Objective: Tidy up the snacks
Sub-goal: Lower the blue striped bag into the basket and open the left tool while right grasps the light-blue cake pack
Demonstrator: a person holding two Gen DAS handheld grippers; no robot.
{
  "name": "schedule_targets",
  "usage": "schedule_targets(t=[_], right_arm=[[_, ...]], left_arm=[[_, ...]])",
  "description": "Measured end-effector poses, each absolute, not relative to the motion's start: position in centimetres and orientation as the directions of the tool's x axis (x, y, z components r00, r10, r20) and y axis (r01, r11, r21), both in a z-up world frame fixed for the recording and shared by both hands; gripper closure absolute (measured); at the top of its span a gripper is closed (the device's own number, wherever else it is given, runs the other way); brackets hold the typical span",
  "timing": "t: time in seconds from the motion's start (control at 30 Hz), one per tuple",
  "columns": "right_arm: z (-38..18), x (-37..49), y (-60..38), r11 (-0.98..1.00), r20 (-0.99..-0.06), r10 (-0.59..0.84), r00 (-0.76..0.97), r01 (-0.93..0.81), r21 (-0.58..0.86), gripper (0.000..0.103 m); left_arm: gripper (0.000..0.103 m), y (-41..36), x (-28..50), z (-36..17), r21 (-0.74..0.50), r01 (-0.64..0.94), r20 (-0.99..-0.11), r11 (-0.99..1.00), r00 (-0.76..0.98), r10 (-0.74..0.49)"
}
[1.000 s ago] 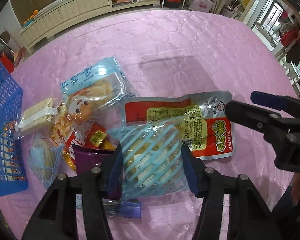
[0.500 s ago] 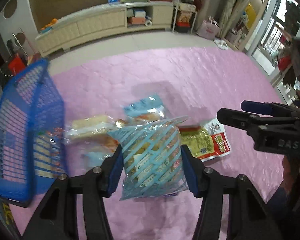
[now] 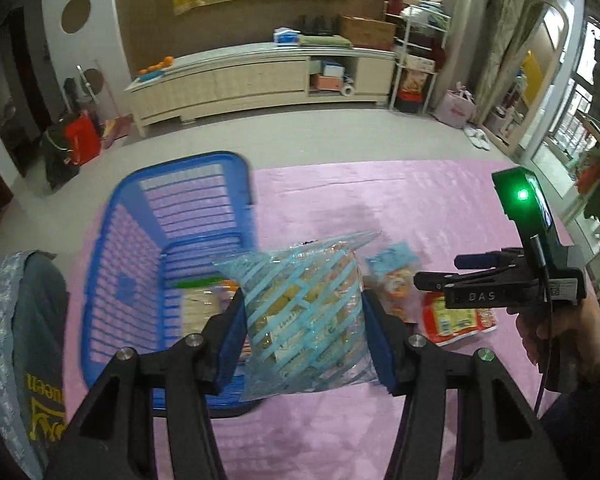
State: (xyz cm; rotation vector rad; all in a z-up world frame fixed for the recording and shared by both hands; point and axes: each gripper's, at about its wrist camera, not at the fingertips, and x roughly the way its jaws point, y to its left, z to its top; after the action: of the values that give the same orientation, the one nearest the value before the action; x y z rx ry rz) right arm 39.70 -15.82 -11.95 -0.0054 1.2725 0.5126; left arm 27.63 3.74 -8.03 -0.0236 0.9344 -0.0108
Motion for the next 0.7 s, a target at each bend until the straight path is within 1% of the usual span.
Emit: schedule_targets(t=[0.07, 0.2, 0.33, 0.5, 0.7], right_arm=[[-12.4, 39.8, -15.1, 0.886, -0.913, 0.37, 0.175, -0.362, 0.289, 0.019], [-13.1, 40.4, -13.5, 0.904, -0.934, 0.293, 0.203, -0.376, 0.201, 0.019], [-14.4, 41.4, -12.6, 0.912, -0.948, 0.267, 0.171, -0.362, 0.191, 0.019], [-15.6, 41.9, -11.8, 0.915, -0.957, 0.239, 0.161, -0.366, 0.167, 0.019], [-16.2, 42.1, -10.7, 0.91, -0.955, 0.242, 0.17, -0.382, 0.163, 0.019]], left_arm=[[0.051, 4.4, 28.1, -8.1, -0.009, -0.022, -0.807, 1.0, 0.59, 0.006], [0.051, 7.8, 28.4, -8.5, -0.01, -0.088, -0.815, 0.996, 0.577, 0.043], [0.051, 10.0, 29.0, -10.1, -0.022, -0.137, -0.834, 0.99, 0.548, 0.058], [0.05, 11.3, 29.0, -11.9, -0.03, -0.133, -0.861, 0.991, 0.506, 0.042], [0.05, 12.2, 29.9, -13.6, -0.012, -0.133, -0.883, 0.991, 0.466, 0.051]])
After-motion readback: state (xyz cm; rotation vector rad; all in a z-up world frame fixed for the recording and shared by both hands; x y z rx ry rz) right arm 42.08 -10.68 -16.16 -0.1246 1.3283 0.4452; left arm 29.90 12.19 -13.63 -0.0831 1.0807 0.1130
